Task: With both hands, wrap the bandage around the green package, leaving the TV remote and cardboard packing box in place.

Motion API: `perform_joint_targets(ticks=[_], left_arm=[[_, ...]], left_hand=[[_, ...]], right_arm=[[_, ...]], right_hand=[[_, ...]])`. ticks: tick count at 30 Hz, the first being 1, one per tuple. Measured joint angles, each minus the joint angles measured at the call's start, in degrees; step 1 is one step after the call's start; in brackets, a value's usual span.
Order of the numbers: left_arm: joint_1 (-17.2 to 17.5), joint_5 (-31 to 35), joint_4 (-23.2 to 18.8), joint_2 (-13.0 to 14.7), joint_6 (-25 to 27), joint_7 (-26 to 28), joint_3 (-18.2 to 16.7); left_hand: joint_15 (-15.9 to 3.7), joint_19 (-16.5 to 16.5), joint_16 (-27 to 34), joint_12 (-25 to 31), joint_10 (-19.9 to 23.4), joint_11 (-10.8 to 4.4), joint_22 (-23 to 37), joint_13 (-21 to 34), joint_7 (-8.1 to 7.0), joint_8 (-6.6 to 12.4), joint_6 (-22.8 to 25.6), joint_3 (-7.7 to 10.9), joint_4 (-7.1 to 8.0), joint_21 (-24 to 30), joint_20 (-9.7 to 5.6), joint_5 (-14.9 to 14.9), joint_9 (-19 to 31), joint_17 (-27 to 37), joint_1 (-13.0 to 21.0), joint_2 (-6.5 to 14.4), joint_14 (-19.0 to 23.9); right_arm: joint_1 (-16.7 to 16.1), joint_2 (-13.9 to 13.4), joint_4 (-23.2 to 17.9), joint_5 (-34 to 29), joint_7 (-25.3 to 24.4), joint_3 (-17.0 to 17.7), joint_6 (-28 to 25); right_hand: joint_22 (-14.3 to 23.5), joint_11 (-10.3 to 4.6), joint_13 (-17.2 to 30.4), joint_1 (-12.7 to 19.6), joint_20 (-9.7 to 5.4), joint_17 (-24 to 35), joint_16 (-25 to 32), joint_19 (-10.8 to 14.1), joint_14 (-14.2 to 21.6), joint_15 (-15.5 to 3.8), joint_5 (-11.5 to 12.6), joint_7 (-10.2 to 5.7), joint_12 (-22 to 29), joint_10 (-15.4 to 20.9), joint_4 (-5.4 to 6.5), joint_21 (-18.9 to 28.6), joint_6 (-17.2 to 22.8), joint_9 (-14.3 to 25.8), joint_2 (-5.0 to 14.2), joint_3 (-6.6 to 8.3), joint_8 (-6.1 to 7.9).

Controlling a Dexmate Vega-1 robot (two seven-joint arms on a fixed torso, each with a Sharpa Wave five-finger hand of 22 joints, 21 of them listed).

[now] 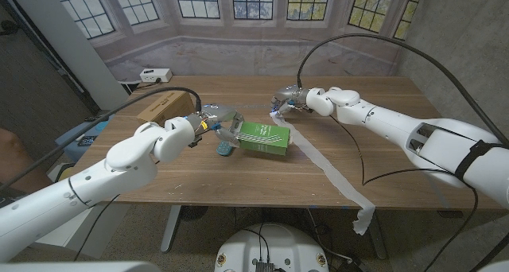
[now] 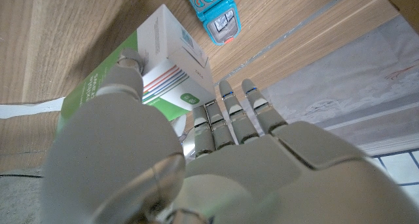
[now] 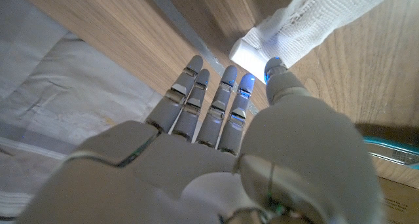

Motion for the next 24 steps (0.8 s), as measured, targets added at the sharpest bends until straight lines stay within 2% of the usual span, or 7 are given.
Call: perform_joint_targets(ticks=[10,14,24], left_arm=[[-0.2,0.4,0.0,-0.3,0.0,-0.4,0.4],[-0.3,0.7,0.0,-0.5,0.0,-0.5,0.5],[-0.6,1.1,0.0,-0.9,-0.3,-0.7,0.9]], left_hand=[[0.00,0.0,0.0,0.0,0.0,0.00,0.0,0.0,0.00,0.00,0.0,0.00,0.00,0.0,0.00,0.0,0.0,0.0,0.0,0.0,0.0],[0.00,0.0,-0.2,0.0,0.0,0.00,0.0,0.0,0.00,0.00,0.0,0.00,0.00,0.0,0.00,0.0,0.0,0.0,0.0,0.0,0.0],[-0.31,0.0,-0.2,0.0,0.0,0.00,0.0,0.3,0.00,0.00,0.0,0.00,0.00,-0.3,0.00,0.0,0.0,0.0,0.0,0.0,0.3]], right_arm=[[0.0,0.2,0.2,-0.4,-1.1,-0.6,-0.9],[0.0,0.2,0.4,-0.5,-1.3,-0.8,-1.1],[-0.1,0.2,0.7,-0.8,-2.0,-1.2,-1.6]], right_hand=[[0.0,-0.27,0.3,0.9,-0.02,0.4,0.4,0.8,1.5,-0.30,0.0,-0.49,0.8,1.1,0.00,0.0,1.5,0.0,0.01,0.00,0.00],[0.0,-0.57,0.5,1.2,-0.03,0.5,0.4,1.2,2.0,-0.29,0.0,-0.39,0.9,1.4,0.00,0.0,2.0,0.0,0.31,0.00,0.41],[0.0,-0.70,1.3,2.9,-0.11,1.5,1.7,2.0,5.1,-0.63,0.0,-0.40,2.7,5.0,0.00,0.0,5.5,0.0,0.45,0.00,1.24]])
